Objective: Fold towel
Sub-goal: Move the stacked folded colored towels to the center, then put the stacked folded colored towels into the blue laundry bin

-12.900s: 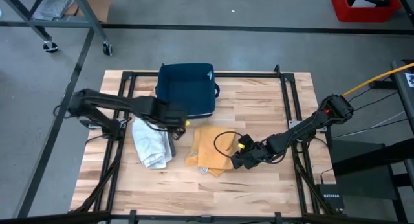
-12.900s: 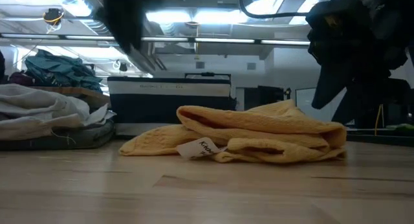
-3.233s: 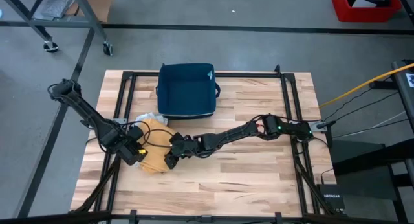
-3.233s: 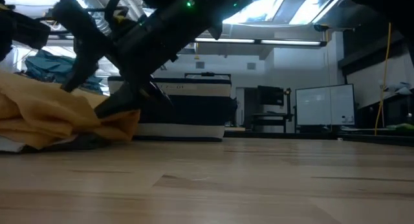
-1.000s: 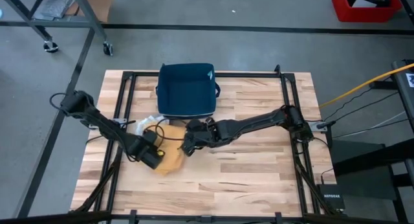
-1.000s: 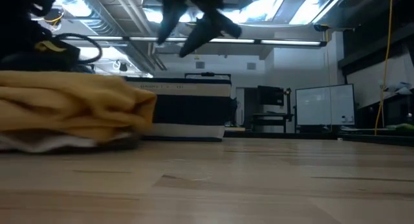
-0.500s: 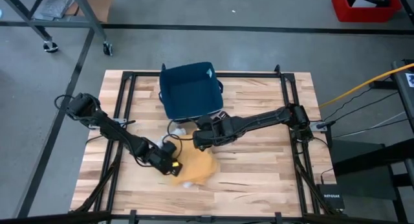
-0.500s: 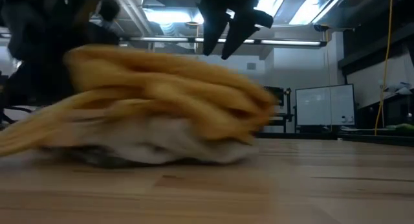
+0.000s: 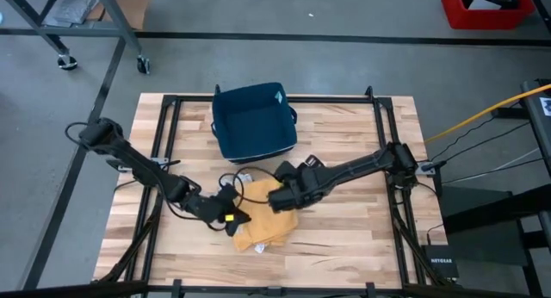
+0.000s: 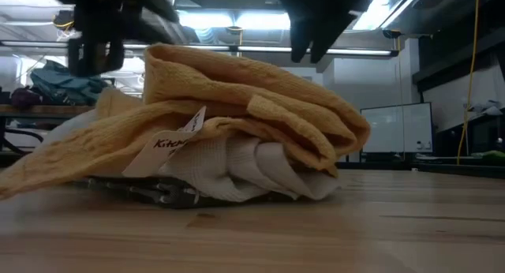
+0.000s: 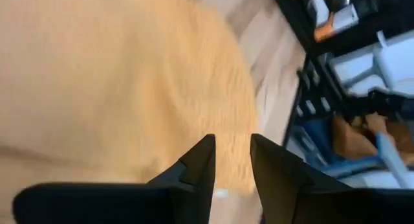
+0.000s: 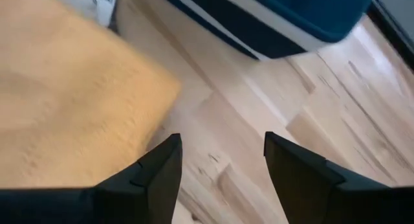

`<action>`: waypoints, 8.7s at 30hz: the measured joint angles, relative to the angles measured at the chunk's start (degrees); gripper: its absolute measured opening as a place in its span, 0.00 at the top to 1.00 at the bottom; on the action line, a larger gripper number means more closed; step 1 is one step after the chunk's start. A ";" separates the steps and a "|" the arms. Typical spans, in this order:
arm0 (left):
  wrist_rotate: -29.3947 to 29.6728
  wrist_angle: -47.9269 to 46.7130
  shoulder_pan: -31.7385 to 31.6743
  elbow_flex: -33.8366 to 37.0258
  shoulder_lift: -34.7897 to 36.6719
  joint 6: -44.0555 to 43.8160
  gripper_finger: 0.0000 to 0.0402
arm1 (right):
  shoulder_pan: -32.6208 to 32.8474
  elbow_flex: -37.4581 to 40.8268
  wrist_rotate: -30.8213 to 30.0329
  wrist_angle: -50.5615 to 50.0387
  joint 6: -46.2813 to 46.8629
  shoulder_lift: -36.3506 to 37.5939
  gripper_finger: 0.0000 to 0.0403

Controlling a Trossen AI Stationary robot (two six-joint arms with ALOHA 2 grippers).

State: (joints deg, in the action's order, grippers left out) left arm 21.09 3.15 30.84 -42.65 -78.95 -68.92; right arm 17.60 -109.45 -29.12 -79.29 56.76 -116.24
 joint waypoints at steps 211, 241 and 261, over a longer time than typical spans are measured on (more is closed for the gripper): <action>17.44 -20.99 -2.20 -0.17 2.04 -11.59 0.99 | 18.36 97.94 -14.60 103.24 9.00 60.85 0.45; 6.66 -24.12 -3.24 1.25 1.50 -13.68 0.99 | 18.36 97.90 -5.45 103.10 8.98 60.85 0.45; -4.03 -21.09 -3.39 1.25 -9.97 -32.72 0.56 | 18.36 97.83 -4.74 103.23 17.64 57.28 0.45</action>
State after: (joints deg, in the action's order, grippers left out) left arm 17.05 -17.94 27.44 -41.41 -88.91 -101.64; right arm 35.97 -11.62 -33.86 23.94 74.40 -58.97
